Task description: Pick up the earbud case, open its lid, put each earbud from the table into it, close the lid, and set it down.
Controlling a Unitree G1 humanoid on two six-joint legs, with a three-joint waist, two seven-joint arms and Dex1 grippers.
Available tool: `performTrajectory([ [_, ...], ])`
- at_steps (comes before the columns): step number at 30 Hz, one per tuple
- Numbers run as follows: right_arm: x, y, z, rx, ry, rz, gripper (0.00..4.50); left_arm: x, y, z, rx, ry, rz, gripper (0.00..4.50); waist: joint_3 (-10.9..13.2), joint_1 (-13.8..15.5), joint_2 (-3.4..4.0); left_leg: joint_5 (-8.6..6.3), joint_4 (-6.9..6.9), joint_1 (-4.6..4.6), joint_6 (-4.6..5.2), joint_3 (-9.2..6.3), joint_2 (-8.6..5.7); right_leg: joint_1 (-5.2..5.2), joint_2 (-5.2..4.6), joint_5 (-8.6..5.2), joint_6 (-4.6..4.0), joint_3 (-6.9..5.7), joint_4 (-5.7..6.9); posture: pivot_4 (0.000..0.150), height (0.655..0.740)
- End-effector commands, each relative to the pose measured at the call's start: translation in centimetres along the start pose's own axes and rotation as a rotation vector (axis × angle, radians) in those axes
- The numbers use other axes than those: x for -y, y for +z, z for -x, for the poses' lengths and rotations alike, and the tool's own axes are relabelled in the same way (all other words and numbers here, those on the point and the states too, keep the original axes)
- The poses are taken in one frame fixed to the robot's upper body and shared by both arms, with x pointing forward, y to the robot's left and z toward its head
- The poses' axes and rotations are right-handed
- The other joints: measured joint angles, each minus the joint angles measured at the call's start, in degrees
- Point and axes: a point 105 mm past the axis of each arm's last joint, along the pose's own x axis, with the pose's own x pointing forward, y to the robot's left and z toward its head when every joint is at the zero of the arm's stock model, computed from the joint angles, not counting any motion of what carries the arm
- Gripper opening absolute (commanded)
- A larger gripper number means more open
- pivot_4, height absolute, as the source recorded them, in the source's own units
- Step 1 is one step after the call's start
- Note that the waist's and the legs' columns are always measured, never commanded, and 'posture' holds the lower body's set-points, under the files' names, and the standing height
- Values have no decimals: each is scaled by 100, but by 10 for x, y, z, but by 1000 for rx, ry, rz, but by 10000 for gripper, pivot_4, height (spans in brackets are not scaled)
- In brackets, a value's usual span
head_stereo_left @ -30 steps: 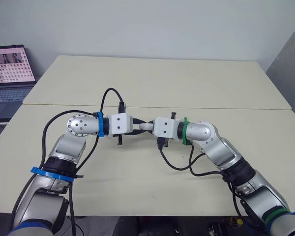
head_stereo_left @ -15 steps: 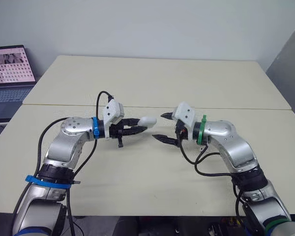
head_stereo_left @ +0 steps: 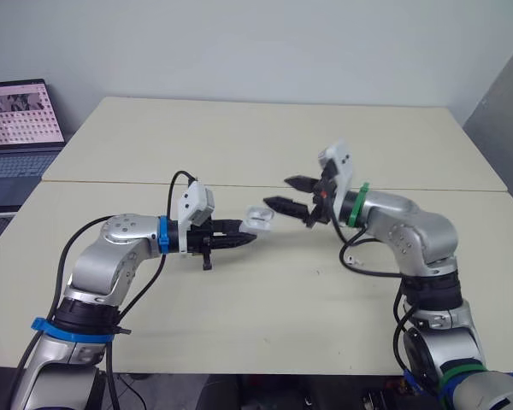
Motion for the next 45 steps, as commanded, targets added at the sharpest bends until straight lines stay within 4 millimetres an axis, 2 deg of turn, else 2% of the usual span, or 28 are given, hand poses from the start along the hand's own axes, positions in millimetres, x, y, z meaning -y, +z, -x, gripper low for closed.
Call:
performTrajectory([
  [1,5,5,11,12,-7,-23,44514,-4,15,-1,65,45,-53,7239,0,-1,0,0,-1,0,0,1,0,0,0,0,0,1,0,1500,7400],
  [4,17,-10,29,-65,-41,52,44514,-12,15,-2,109,133,-54,7239,0,18,0,0,0,-2,0,1,-1,0,0,0,1,2,-2,1500,7400],
  [8,35,-41,69,-256,-67,210,44514,-23,13,-1,182,296,-62,7239,0,25,-1,0,0,-6,0,6,-6,1,-8,0,4,4,-15,1500,7400],
  [10,44,-60,95,-404,-69,302,44514,-25,9,-1,208,370,-56,7239,0,22,-1,-1,-2,-8,1,8,-6,0,-9,1,6,5,-20,1500,7400],
  [13,46,-80,114,-519,-39,338,44514,-21,4,-3,224,420,-57,7239,0,-16,-1,-1,-2,-3,1,11,-3,2,-6,1,7,8,-20,1500,7400],
  [16,49,-98,118,-566,-37,350,44514,-17,-1,-6,243,453,-45,7239,1,-38,-3,-1,-2,17,1,12,2,13,1,1,7,13,-12,1500,7400],
  [25,59,-114,110,-569,-84,342,44514,-12,-4,-7,251,503,-38,7239,1,-23,-4,0,0,24,0,18,-1,16,2,1,6,21,-3,1500,7400],
  [28,60,-116,110,-583,-77,348,38590,-13,-3,-5,251,513,-39,7239,1,-14,-4,0,1,25,0,16,-1,16,2,1,6,19,-3,1500,7400],
  [35,63,-121,119,-631,-85,338,13088,-11,-6,-5,243,509,-34,7239,1,-7,-5,0,2,27,-1,16,-1,19,2,1,6,20,-2,1500,7400],
  [38,66,-120,122,-645,-86,343,3962,-10,-7,-7,246,508,-30,7239,1,-2,-5,0,2,27,0,16,-2,20,2,1,6,20,-2,1500,7400],
  [40,69,-114,132,-691,-65,365,4076,-9,-8,-7,255,516,-26,7239,1,6,-5,0,3,28,-1,16,-2,20,2,1,6,20,-2,1500,7400],
  [45,84,-102,185,-897,-28,450,4076,-4,-10,-10,278,526,-18,7239,1,80,-5,0,1,24,0,18,-12,21,-12,-8,-8,17,-14,1500,7400],
])
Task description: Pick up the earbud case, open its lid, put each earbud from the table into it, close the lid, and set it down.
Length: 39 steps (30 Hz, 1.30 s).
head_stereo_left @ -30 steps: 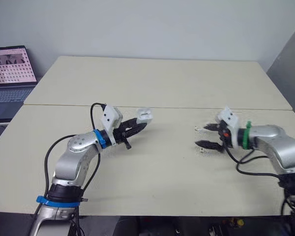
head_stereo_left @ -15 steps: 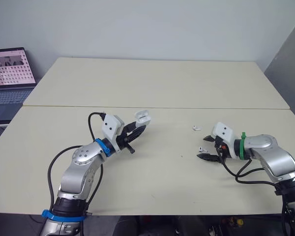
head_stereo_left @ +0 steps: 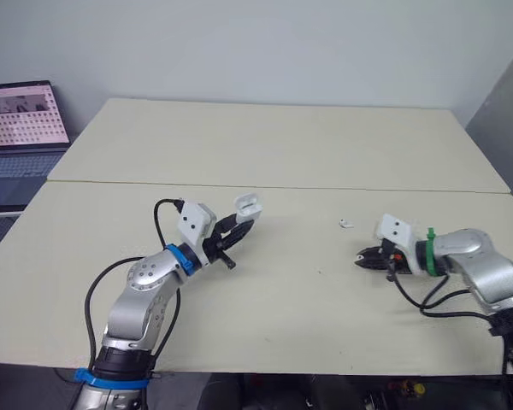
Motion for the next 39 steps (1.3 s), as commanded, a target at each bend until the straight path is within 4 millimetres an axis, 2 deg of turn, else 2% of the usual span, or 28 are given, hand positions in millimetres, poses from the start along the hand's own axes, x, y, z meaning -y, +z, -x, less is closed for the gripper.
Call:
performTrajectory([
  [1,11,-24,32,-139,19,71,4076,9,18,-2,78,-6,-39,7239,0,12,0,0,0,-2,0,2,0,0,-1,-2,-3,0,-6,1500,7400],
  [5,13,-64,56,-324,66,115,4076,11,13,2,75,13,-25,7239,0,-14,0,0,-5,1,0,12,3,-1,-1,-3,-7,5,-13,1500,7400],
  [10,19,-85,54,-378,53,105,4076,9,11,9,65,34,-28,7239,0,-75,0,0,-3,15,0,16,5,10,0,-4,-10,9,-12,1500,7400],
  [18,16,-102,53,-414,79,65,30923,7,11,16,44,37,-36,7239,-16,-36,-28,-1,11,38,-1,3,-4,73,-9,-4,-9,7,-56,1500,7400],
  [22,16,-103,51,-415,82,71,30923,8,12,14,39,29,-39,7239,-26,-8,-44,-2,5,32,-3,-9,-4,73,-9,-4,-8,-6,-60,1500,7400],
  [23,17,-104,50,-417,81,80,26570,8,12,14,36,23,-39,7239,-29,-8,-48,-2,4,32,-3,-10,-4,73,-9,-4,-8,-7,-60,1500,7400],
  [24,17,-105,51,-424,82,83,24864,9,12,14,34,19,-39,7239,-34,-9,-58,-2,4,33,-3,-10,-4,73,-9,-4,-8,-6,-59,1500,7400],
  [29,15,-111,53,-437,87,73,8255,8,12,15,30,18,-40,7239,-49,-14,-80,-2,20,38,-3,-2,-2,80,-12,-4,-9,1,-59,1500,7400],
  [31,15,-111,53,-432,89,68,3591,8,12,15,28,17,-40,7239,-49,-13,-81,-2,35,36,-3,1,-3,83,-15,-4,-9,2,-59,1500,7400],
  [33,15,-108,52,-414,85,67,3694,8,12,14,28,16,-40,7239,-49,-12,-81,-2,51,31,-3,2,-3,83,-19,-4,-9,1,-59,1500,7400],
  [36,14,-90,46,-321,106,66,3694,8,12,12,30,12,-41,7239,-49,-12,-81,-2,56,27,-3,3,-3,83,-20,-4,-9,1,-59,1500,7400],
  [39,15,-54,38,-162,130,91,3694,8,13,11,41,9,-42,7239,-49,-30,-80,-3,54,28,-3,1,-1,80,-18,-3,-9,-1,-52,1500,7400],
])
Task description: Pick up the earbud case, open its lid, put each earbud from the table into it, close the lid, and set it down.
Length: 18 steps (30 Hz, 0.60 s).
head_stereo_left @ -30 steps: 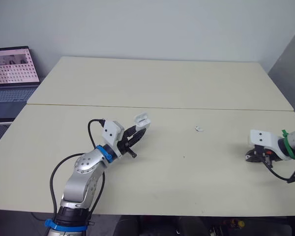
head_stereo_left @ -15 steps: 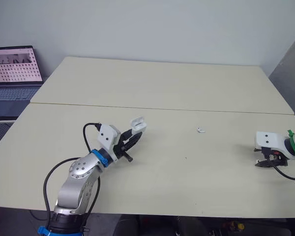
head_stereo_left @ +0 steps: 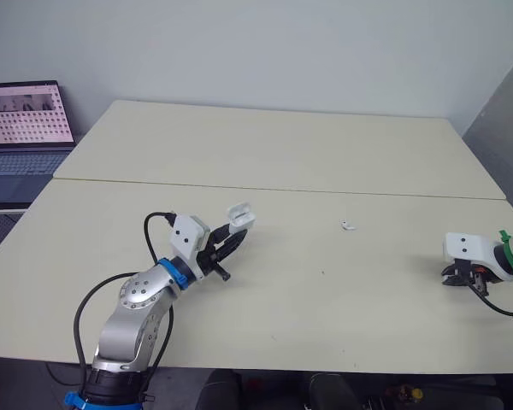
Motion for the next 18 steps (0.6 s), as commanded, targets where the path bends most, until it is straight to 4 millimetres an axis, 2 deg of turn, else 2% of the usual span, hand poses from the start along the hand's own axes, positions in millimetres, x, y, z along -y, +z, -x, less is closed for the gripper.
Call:
performTrajectory([
  [1,4,58,0,264,22,20,3694,4,18,-5,68,-30,-30,7239,1,-35,1,0,-4,1,0,-4,1,-1,3,0,0,-3,4,1500,7400],
  [4,22,119,14,531,-54,-42,3694,6,21,-8,90,-47,-14,7239,9,-190,15,0,-17,8,1,-3,14,-7,19,17,-3,1,11,1500,7400],
  [5,22,156,25,676,-61,-32,3694,8,23,-11,101,-62,6,7239,16,-203,29,0,-20,7,1,-7,15,-11,23,21,-3,1,17,1500,7400],
  [7,14,225,50,952,-47,-39,3694,11,31,-18,146,-85,73,7239,32,-220,58,0,-21,5,1,-11,14,-17,33,23,-1,6,25,1500,7400],
  [9,2,269,67,1131,-33,-61,3694,10,39,-23,176,-102,115,7239,38,-203,67,1,-25,-11,0,-21,15,-38,38,38,25,2,39,1500,7400],
  [13,-14,321,80,1378,-37,-194,3694,12,52,-32,208,-134,152,7239,34,-48,61,0,-39,-27,0,-49,22,-54,48,17,19,-24,52,1500,7400],
  [15,-20,333,79,1435,-47,-251,3694,12,57,-36,216,-147,157,7239,34,-16,61,-1,-51,-30,-2,-40,17,-59,42,13,21,-18,47,1500,7400],
  [18,-27,339,72,1447,-49,-282,3694,9,64,-39,229,-153,164,7239,34,17,62,0,-44,-75,-3,-32,9,-99,32,18,26,-14,45,1500,7400],
])
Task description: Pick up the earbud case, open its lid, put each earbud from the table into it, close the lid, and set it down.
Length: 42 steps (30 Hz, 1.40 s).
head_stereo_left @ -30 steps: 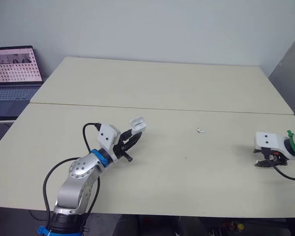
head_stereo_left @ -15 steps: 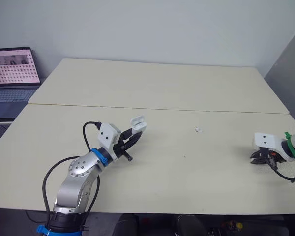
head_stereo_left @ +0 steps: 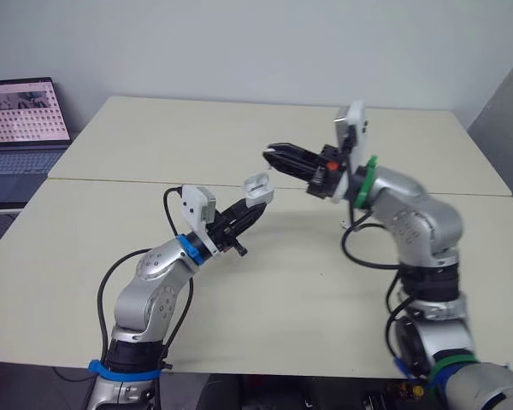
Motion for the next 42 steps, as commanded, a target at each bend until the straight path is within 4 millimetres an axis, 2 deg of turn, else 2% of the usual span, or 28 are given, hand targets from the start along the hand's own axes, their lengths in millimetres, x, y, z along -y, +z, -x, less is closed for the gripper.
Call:
performTrajectory([
  [1,-4,9,1,52,-38,31,3694,1,17,-6,54,-25,10,7239,0,4,0,0,1,-1,0,3,-3,0,-5,3,1,1,-5,1500,7400],
  [4,-4,2,0,47,-57,42,3694,4,16,-7,41,-48,4,7239,0,-29,1,0,0,-2,0,7,0,2,-4,23,-18,2,-20,1500,7400],
  [18,-14,-14,-6,33,-34,48,3694,7,17,-8,36,-77,1,7239,0,-55,1,0,-6,1,1,5,8,2,8,10,1,2,-24,1500,7400],
  [42,-11,-41,1,-49,-29,96,3694,8,20,-6,41,-89,-4,7239,0,-55,1,0,-8,1,1,6,8,2,7,10,1,3,-29,1500,7400],
])
